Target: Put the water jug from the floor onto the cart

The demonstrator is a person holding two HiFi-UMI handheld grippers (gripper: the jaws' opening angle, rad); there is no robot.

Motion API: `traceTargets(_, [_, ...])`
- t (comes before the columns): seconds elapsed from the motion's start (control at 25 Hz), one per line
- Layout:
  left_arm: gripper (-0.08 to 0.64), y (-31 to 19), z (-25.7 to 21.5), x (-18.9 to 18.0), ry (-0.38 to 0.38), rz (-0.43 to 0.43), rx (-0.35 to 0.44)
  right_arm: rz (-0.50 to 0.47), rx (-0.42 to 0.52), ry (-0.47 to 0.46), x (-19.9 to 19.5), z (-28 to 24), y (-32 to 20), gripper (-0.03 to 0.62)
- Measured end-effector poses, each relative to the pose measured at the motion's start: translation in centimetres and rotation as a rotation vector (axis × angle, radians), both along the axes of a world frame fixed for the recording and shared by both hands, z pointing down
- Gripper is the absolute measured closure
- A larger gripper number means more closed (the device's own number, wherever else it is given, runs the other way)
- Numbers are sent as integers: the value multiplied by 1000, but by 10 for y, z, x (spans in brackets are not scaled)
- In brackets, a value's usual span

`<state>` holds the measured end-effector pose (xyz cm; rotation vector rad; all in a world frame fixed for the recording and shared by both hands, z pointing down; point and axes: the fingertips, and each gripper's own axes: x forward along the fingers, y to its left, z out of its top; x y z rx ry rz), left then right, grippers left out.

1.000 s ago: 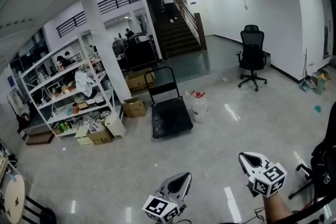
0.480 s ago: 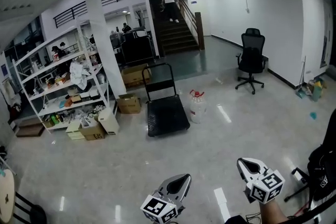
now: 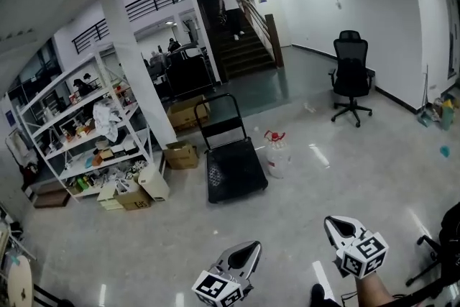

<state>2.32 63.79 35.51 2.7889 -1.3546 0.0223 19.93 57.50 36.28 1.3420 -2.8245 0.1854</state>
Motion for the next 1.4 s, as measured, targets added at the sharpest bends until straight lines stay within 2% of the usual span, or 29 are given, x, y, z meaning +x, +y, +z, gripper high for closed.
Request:
traceTargets(0.2, [568,-111,-16,28,-26,-14,10,-19,10,-9,30,-7,-107,592])
traceTargets(0.36, [568,-193,-23,39,30,-46,18,-27,25,5,51,-13,-187,591])
traceTargets(0.48, [568,-243,-24,38,31,-58,42,-26,27,18,51,-12,-240,591])
traceTargets(0.6, [568,-286,-22,25,24,-59,23,-40,13,28,31,-9,-286,591])
traceTargets(0.76, [568,-353,-11,-8,57,-69,-19,-57,29,57,-5,-4,-351,591])
traceTargets(0.88, [568,-410,2,-45,54,-53,5,-36,52,68,-37,-1,-406,591])
traceTargets(1.12, [568,-511,0,-122,65,-2,-6,7,-9,63,-118,1,-507,591])
traceTargets(1.24, [568,-552,1,-155,67,28,2,7,-4,57,-156,-4,-546,591])
traceTargets(1.4, [568,-604,7,-190,80,48,26,14,-16,97,-193,-6,-592,591])
